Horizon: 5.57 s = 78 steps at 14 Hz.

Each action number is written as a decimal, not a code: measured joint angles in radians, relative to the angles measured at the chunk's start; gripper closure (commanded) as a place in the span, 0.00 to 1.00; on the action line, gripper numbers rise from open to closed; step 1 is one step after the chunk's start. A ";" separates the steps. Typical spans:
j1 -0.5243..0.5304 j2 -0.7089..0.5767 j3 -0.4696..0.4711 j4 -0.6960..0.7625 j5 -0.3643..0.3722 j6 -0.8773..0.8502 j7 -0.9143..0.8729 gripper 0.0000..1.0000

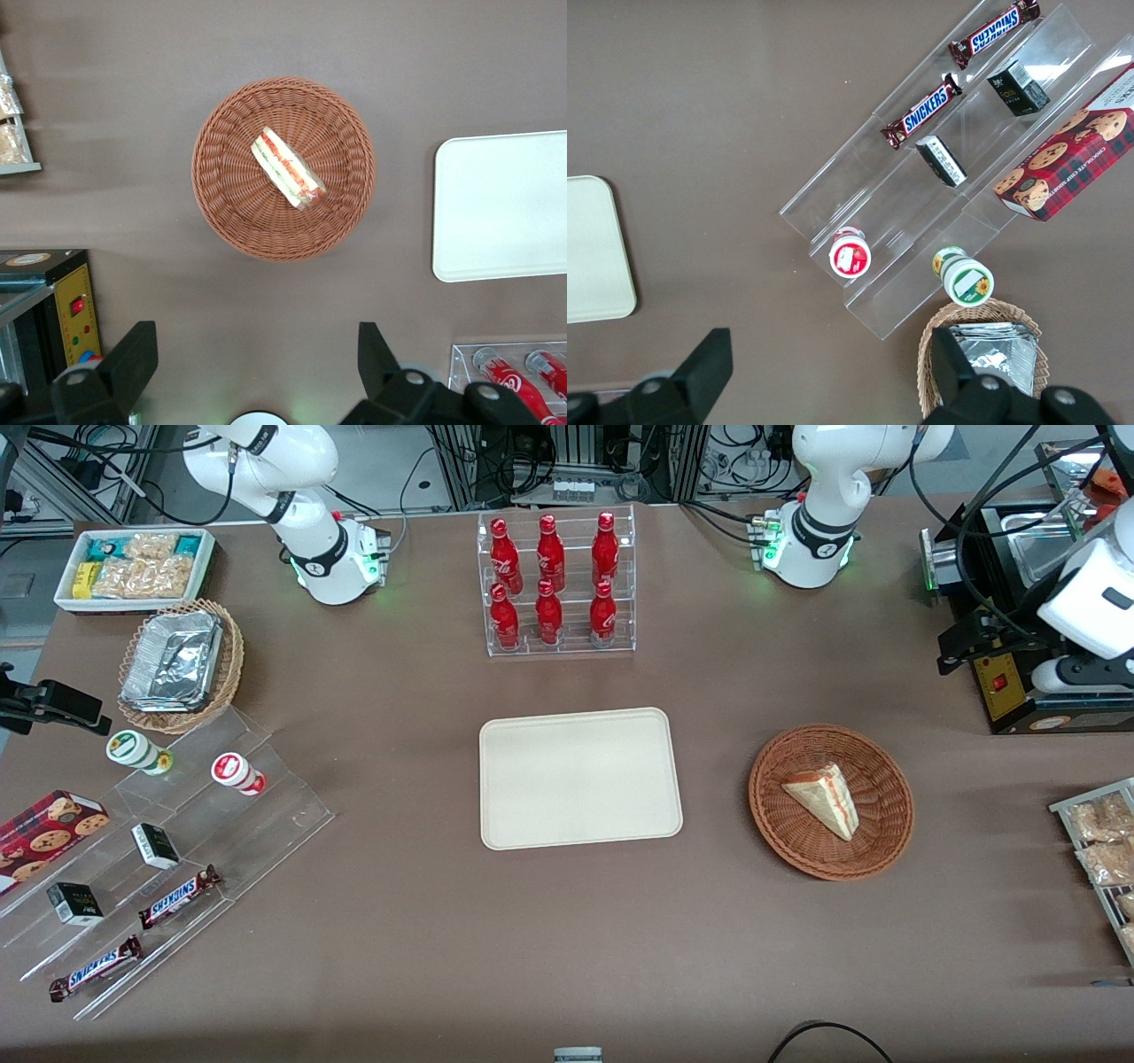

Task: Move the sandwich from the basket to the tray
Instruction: 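Lower the open left gripper over the sandwich in the wicker basket, then close the left gripper on the wrapped sandwich and lift it, then carry the sandwich with the left gripper over the cream tray, then lower the sandwich onto the tray and open the left gripper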

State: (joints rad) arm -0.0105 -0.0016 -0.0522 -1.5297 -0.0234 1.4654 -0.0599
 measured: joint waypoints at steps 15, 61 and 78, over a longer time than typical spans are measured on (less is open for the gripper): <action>-0.004 0.057 -0.048 -0.419 0.057 0.526 -0.363 0.00; -0.291 0.537 -0.524 -0.068 0.385 0.546 -0.984 1.00; -0.411 0.813 -0.522 0.060 0.530 0.610 -1.086 0.00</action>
State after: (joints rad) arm -0.4210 0.8115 -0.5743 -1.4701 0.5063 2.0758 -1.1460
